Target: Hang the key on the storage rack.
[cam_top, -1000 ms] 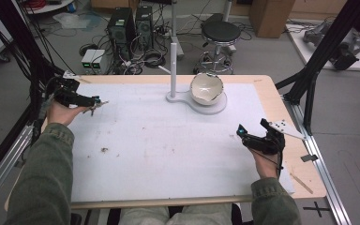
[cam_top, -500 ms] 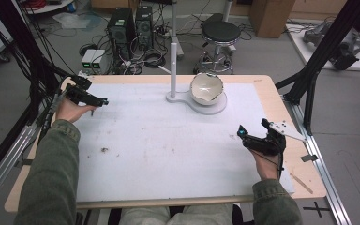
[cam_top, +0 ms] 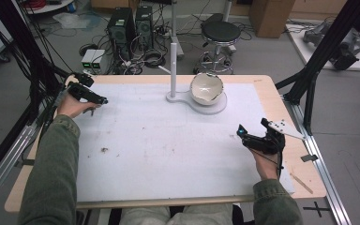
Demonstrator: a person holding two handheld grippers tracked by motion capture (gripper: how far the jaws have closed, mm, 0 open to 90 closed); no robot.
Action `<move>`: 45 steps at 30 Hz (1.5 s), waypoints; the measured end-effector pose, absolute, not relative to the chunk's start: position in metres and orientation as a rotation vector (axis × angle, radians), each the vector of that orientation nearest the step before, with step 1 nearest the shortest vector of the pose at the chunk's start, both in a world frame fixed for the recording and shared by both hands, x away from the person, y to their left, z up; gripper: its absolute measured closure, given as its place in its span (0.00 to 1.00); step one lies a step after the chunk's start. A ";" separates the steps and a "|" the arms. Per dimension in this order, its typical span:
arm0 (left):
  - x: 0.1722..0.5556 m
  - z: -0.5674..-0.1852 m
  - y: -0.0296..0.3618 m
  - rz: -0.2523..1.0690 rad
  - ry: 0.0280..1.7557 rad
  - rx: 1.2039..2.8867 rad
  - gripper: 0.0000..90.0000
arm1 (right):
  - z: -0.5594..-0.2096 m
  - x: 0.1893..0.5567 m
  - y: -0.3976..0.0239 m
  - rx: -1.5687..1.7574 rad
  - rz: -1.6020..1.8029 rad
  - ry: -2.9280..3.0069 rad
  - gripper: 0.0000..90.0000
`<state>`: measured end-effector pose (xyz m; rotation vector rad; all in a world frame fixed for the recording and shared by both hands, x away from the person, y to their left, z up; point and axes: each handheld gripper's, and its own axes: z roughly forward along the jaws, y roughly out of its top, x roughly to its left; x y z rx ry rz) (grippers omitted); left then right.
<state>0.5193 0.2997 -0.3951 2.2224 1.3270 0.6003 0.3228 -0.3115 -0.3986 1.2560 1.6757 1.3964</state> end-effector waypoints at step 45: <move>0.544 -0.428 0.300 0.369 1.239 2.298 0.92 | -0.397 0.314 -0.323 1.268 1.402 1.647 0.01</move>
